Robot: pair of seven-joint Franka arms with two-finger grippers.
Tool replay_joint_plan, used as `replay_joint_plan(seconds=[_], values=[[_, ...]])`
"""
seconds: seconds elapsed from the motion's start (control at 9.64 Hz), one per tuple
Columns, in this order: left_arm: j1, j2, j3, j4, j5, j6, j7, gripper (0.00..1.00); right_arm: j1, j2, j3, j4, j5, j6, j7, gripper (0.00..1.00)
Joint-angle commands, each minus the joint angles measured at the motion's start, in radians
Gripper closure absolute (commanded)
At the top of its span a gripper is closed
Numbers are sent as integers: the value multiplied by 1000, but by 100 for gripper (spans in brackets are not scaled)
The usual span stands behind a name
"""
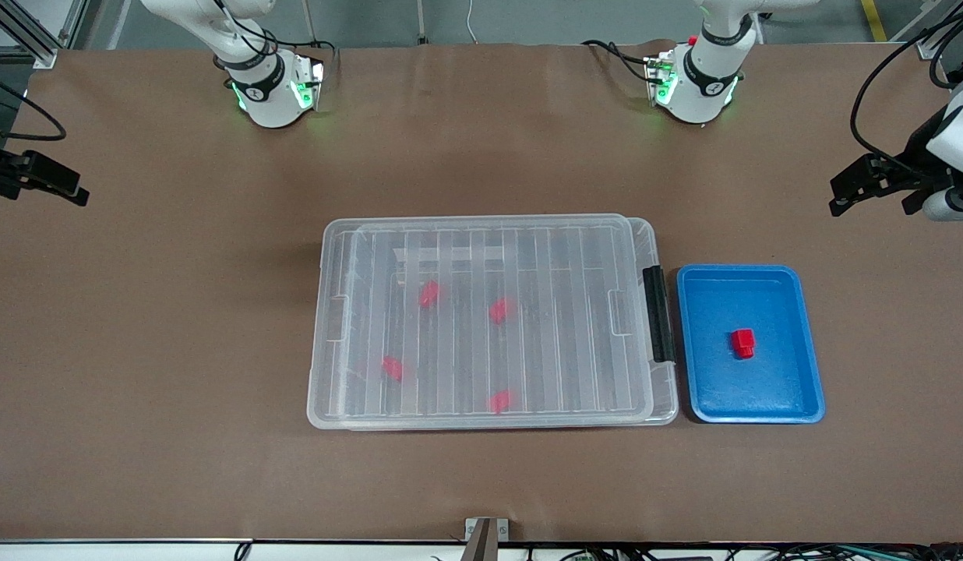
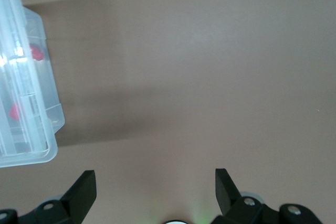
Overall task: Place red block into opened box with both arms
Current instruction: 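Move the left gripper over the blue tray while the right gripper approaches the box, then lower the left gripper onto the red block while the right gripper grips the lid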
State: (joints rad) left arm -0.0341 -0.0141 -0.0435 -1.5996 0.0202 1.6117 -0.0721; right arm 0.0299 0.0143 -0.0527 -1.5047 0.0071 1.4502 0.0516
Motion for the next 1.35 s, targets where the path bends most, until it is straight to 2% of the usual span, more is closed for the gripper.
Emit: replay_joint_plan(seconds=[0.0, 0.21, 0.42, 0.73, 1.04, 1.25], values=[[2, 93, -1, -11, 17, 0, 11, 1, 56, 82, 66, -8, 13, 109, 16, 0], [55, 175, -6, -29, -2, 107, 18, 1, 62, 201, 150, -6, 11, 255, 165, 0], [68, 265, -4, -49, -8, 196, 67, 1, 65, 307, 204, -5, -1, 364, 182, 0], [66, 327, -3, -185, -6, 423, 77, 1, 113, 426, 205, -8, -10, 522, 182, 0], [71, 442, -3, -229, -6, 615, 77, 1, 130, 489, 205, -12, -73, 591, 185, 0], [82, 497, -4, -267, -6, 690, 77, 1, 128, 510, 205, -15, -102, 604, 185, 0]])
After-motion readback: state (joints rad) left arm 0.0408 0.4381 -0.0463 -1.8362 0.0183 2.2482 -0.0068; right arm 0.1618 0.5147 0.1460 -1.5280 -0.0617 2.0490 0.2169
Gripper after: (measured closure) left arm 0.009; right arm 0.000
